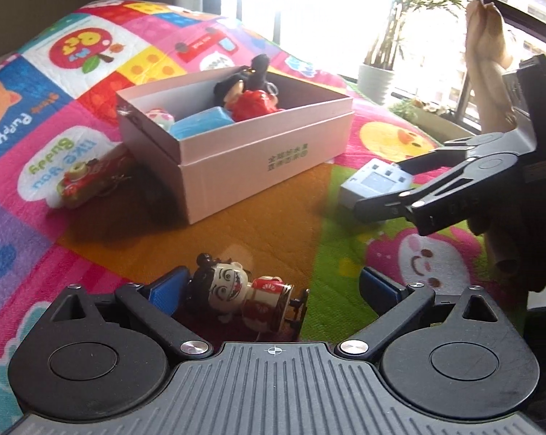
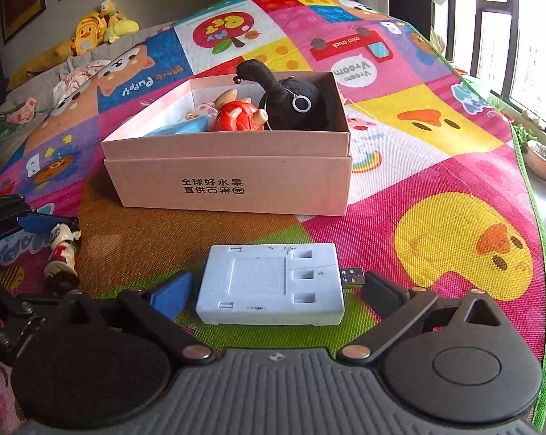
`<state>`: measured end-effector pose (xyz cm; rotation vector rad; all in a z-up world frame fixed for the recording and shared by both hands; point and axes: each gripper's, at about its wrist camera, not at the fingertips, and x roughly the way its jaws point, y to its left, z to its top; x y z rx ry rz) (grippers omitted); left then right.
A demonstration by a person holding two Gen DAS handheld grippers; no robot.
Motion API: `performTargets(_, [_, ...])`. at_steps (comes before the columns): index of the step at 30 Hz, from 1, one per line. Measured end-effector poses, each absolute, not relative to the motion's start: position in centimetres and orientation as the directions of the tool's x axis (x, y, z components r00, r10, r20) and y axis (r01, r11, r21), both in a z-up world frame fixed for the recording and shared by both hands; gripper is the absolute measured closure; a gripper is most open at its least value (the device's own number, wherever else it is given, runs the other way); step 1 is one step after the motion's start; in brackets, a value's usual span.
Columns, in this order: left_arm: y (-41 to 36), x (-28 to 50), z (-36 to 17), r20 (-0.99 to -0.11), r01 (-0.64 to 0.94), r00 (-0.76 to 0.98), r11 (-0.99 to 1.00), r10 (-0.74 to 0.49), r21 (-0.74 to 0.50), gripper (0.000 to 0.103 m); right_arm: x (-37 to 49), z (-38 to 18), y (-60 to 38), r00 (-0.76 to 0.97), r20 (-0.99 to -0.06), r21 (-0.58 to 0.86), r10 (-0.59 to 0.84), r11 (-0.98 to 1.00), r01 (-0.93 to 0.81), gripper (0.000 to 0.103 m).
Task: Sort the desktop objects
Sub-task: 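Lower the white charger into the box with the right tool while the left carries the Mickey keychain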
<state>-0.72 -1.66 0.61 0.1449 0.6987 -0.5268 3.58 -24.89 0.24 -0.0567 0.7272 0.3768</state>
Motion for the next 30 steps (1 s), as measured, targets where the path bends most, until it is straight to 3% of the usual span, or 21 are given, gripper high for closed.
performTargets(4, [-2.1,-0.7,0.4,-0.659,0.456,0.679,0.889,-0.324,0.033,0.002,3.6,0.2,-24.9,0.684,-0.658,0.076,0.315,0.932,-0.355,0.003])
performTargets(7, [-1.6,0.0,0.3,-0.673,0.418,0.673,0.909,-0.306,0.004,0.002,3.5,0.2,-24.8,0.685,-0.659,0.069,0.311,0.932,-0.357,0.003])
performTargets(11, [-1.8,-0.1,0.5,-0.661,0.400,0.693,0.916,-0.287,0.022,0.018,3.3,0.2,-24.2,0.682,-0.665,0.037,0.305,0.925,-0.378,0.004])
performTargets(13, [-2.3,-0.6,0.6,-0.655,0.402,0.701,0.915,-0.284,0.034,0.029,3.1,0.3,-23.8,0.685,-0.662,0.012,0.303,0.919,-0.395,0.012])
performTargets(17, [-3.3,-1.7,1.4,-0.628,0.407,0.734,0.908,-0.258,0.103,0.031,2.7,1.0,-23.8,0.697,-0.644,-0.001,0.316,0.910,-0.414,0.012])
performTargets(19, [-3.3,-1.9,3.0,-0.594,0.405,0.760,0.907,-0.264,0.114,0.031,2.4,2.6,-24.3,0.729,-0.602,-0.013,0.326,0.908,-0.418,0.012])
performTargets(25, [-4.0,1.6,9.8,-0.381,0.331,0.895,0.917,-0.230,0.224,0.031,2.3,11.0,-27.4,0.884,-0.345,-0.022,0.316,0.939,-0.345,0.012])
performTargets(30, [-6.3,9.3,10.8,-0.346,0.367,0.900,0.887,-0.264,0.279,0.029,4.1,13.1,-28.1,0.900,-0.312,0.010,0.305,0.948,-0.318,0.012])
